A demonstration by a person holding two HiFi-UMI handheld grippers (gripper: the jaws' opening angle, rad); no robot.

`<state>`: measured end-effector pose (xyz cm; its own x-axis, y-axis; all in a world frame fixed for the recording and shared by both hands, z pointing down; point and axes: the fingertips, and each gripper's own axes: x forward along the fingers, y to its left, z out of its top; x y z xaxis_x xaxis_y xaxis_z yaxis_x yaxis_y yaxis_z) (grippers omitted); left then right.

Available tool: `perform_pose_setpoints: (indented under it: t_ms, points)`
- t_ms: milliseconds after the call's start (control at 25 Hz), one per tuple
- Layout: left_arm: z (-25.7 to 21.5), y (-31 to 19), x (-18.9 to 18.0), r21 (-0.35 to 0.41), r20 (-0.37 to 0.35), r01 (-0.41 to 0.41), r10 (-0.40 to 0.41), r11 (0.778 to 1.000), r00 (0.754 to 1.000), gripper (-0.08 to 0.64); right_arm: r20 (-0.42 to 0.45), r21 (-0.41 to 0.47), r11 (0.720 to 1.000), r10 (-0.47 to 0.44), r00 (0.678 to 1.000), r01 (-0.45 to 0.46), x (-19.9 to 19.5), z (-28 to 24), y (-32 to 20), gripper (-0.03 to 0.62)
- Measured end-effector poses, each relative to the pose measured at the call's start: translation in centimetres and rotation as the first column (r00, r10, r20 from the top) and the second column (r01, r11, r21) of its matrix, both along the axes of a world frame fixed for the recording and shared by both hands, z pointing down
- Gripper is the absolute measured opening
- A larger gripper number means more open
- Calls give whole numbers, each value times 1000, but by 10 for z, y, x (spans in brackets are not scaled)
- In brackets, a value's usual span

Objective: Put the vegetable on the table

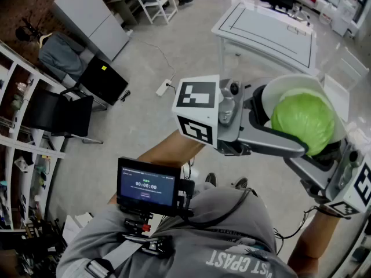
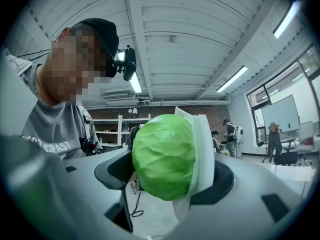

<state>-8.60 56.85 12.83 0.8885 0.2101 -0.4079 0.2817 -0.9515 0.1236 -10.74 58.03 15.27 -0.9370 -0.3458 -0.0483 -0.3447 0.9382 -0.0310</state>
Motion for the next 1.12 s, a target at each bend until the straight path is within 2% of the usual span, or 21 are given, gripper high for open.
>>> perform_pose_setpoints:
  t_ms: [520, 840, 1120]
  points:
    - [5, -3, 2, -37, 8, 8, -8, 999, 1000, 359, 4, -39, 999, -15, 1000, 15, 3, 4, -1, 322]
    - [22, -11, 49, -37, 15, 36, -36, 999, 999, 359, 19, -40, 998, -38, 999, 39, 50, 22, -10, 322]
    - [16, -20, 86, -39, 10, 67, -67, 997, 998, 359, 7, -40, 997, -72, 997, 73, 89, 16, -18, 322]
